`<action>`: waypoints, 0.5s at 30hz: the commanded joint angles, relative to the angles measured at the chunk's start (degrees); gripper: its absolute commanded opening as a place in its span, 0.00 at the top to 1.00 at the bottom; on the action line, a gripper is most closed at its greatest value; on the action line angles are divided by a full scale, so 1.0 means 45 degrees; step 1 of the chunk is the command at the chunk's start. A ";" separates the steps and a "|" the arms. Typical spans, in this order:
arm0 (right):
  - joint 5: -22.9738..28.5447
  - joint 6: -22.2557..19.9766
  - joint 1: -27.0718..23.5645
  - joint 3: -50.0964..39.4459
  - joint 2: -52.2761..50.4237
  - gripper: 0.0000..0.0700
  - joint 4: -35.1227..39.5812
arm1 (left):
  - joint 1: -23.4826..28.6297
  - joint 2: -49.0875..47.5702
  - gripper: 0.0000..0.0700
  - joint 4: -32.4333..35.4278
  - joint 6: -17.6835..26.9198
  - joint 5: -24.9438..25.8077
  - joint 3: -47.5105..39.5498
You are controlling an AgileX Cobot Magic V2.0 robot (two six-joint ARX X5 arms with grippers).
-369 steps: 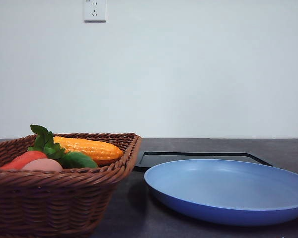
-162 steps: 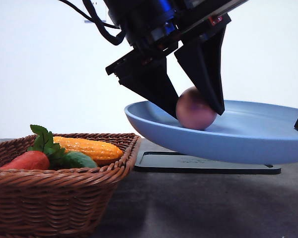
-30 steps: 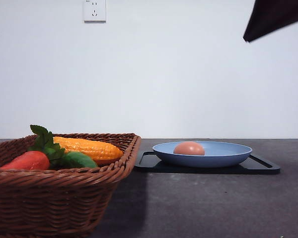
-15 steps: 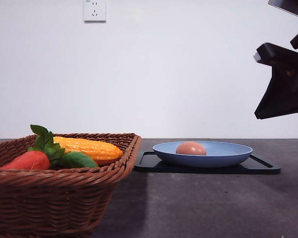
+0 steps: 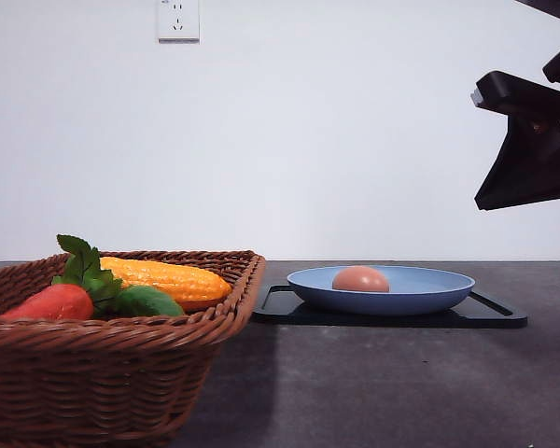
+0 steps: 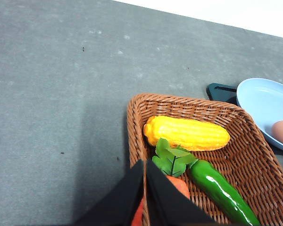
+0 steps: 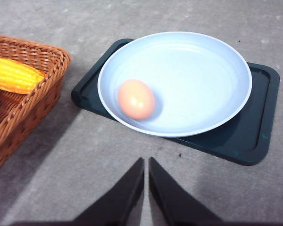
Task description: Transfer egg from basket to plate and serve
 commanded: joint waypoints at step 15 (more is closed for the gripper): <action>0.0049 0.0131 0.0063 0.0058 0.0073 1.00 0.0170 | 0.2671 -0.4678 1.00 -0.0286 0.3163 0.0139 -0.0389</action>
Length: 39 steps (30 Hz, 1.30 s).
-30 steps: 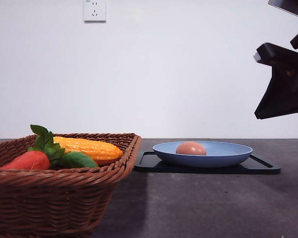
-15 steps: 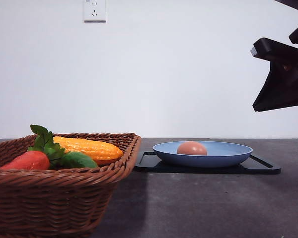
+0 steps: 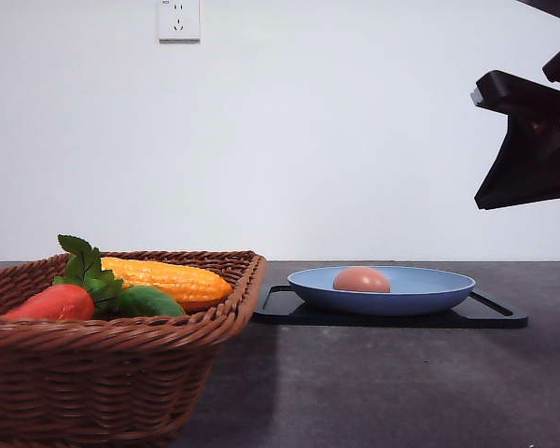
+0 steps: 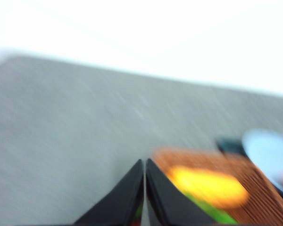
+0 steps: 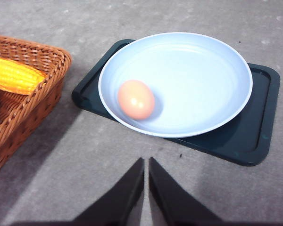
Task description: Transfer egg from basket to plate and serve
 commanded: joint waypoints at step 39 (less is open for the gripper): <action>0.0049 0.0126 0.0063 0.0058 0.0073 1.00 0.0155 | 0.4165 -0.1134 1.00 0.2718 0.0944 0.3850 -0.5060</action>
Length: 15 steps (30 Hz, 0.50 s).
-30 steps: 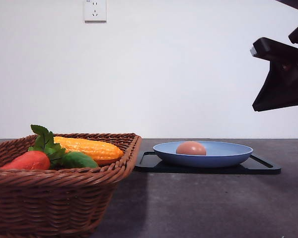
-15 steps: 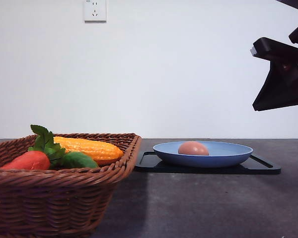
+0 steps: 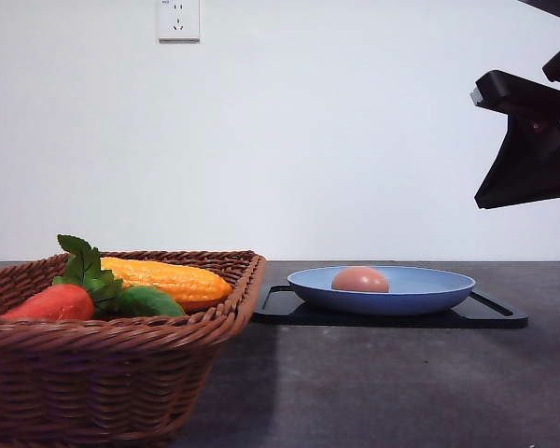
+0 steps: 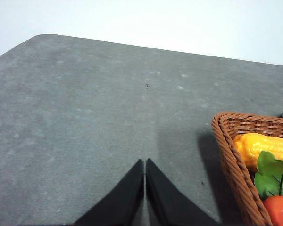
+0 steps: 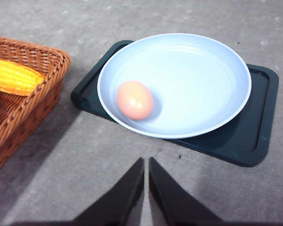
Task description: Transfer egg from basket to plate and serve
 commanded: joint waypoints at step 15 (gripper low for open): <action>0.0015 0.0121 0.0063 0.0058 0.0078 1.00 0.0136 | 0.0034 -0.0010 1.00 -0.0039 0.0019 0.0039 -0.0355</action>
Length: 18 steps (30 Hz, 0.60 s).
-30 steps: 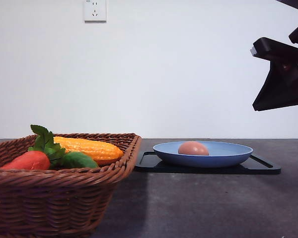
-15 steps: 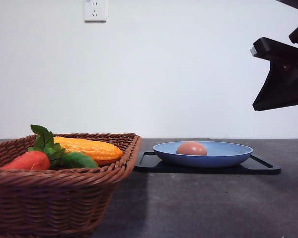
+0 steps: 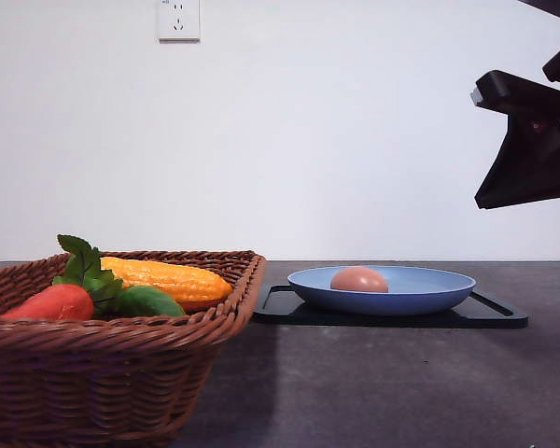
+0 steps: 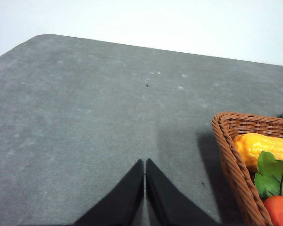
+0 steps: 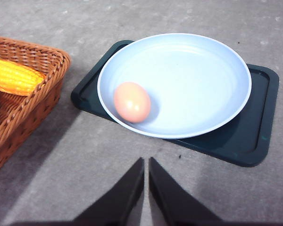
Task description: Transfer egg from basket to plate and serve
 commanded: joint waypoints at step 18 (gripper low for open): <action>0.1970 -0.2720 -0.1475 -0.1193 -0.4429 1.00 -0.0616 | 0.0034 -0.0010 1.00 -0.0039 0.0019 0.0039 -0.0355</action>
